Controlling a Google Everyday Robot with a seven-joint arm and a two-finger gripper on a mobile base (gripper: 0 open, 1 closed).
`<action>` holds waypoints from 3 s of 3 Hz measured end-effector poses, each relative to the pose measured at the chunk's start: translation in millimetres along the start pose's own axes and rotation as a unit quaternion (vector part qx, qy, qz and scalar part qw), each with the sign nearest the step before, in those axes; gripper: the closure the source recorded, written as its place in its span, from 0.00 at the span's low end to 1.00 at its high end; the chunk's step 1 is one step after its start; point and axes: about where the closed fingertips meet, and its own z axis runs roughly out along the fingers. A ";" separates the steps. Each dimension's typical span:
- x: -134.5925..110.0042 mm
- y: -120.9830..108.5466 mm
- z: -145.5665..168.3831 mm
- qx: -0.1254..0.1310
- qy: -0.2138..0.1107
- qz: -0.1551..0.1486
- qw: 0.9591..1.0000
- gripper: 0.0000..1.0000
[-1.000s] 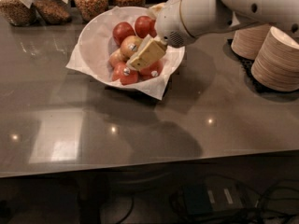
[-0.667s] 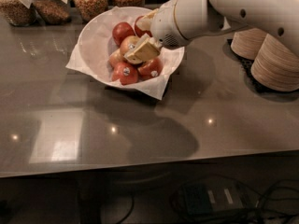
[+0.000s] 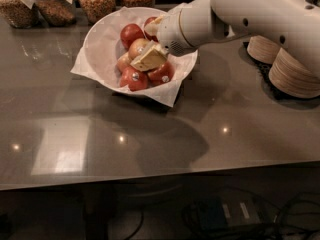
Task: Pick apple from white bowl
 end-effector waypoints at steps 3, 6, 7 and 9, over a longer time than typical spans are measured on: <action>25.6 -10.7 23.9 0.005 0.021 0.021 1.000 0.37; 31.4 -20.5 39.4 0.011 0.026 0.031 0.999 0.66; 26.5 -20.6 37.4 0.010 0.023 0.027 0.999 0.90; -5.6 -25.8 4.6 0.007 0.011 0.000 1.000 1.00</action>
Offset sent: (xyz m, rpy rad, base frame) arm 0.0277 -0.0096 -0.0324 -0.0187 0.0411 -0.0571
